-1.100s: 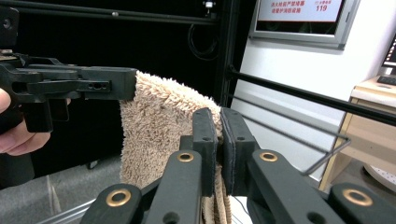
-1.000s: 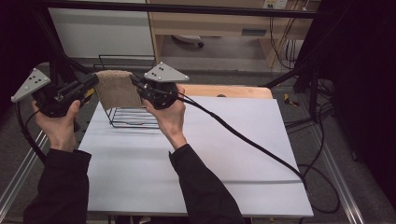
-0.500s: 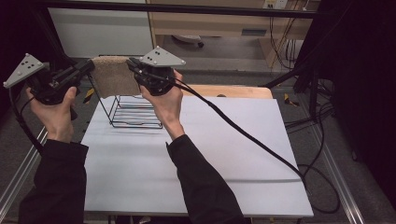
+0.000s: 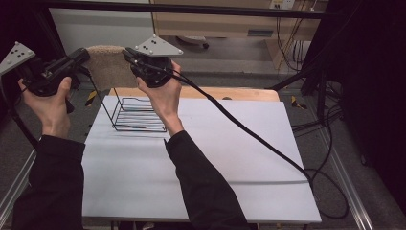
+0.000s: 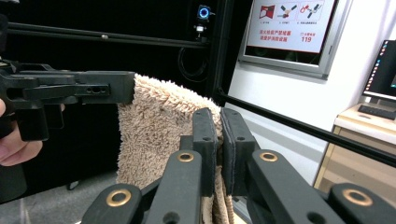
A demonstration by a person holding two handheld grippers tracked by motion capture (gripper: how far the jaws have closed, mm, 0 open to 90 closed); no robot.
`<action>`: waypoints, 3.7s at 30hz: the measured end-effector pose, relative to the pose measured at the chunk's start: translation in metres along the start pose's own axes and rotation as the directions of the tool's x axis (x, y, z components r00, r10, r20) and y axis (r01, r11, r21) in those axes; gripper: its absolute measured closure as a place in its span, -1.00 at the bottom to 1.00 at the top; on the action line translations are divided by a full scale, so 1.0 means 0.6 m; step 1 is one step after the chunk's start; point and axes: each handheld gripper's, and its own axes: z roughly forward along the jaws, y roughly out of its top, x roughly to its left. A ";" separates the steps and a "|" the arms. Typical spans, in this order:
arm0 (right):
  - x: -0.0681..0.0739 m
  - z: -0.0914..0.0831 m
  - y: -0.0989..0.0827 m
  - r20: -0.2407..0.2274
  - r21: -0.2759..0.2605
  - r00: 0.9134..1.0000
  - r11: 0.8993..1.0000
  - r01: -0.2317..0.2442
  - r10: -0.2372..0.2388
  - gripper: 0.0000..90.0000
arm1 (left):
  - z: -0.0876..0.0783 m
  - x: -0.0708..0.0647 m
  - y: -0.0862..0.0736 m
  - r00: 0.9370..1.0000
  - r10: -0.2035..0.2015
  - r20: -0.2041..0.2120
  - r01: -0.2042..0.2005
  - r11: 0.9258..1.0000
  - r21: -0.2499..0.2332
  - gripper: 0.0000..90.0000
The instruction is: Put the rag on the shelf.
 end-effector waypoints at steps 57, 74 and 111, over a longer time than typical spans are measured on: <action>-0.046 0.051 -0.079 -0.024 0.148 0.999 0.989 -0.018 0.022 0.88 | 0.051 0.044 -0.086 0.999 0.030 0.029 -0.034 0.988 0.152 0.90; -0.011 0.032 -0.096 -0.093 0.270 0.995 0.961 0.053 -0.028 0.76 | 0.012 0.032 -0.102 0.998 0.048 0.046 -0.058 0.965 0.256 0.76; -0.028 0.035 -0.150 -0.079 0.369 0.992 0.928 -0.058 0.094 0.89 | 0.054 0.010 -0.142 0.997 0.001 0.072 -0.031 0.903 0.429 0.95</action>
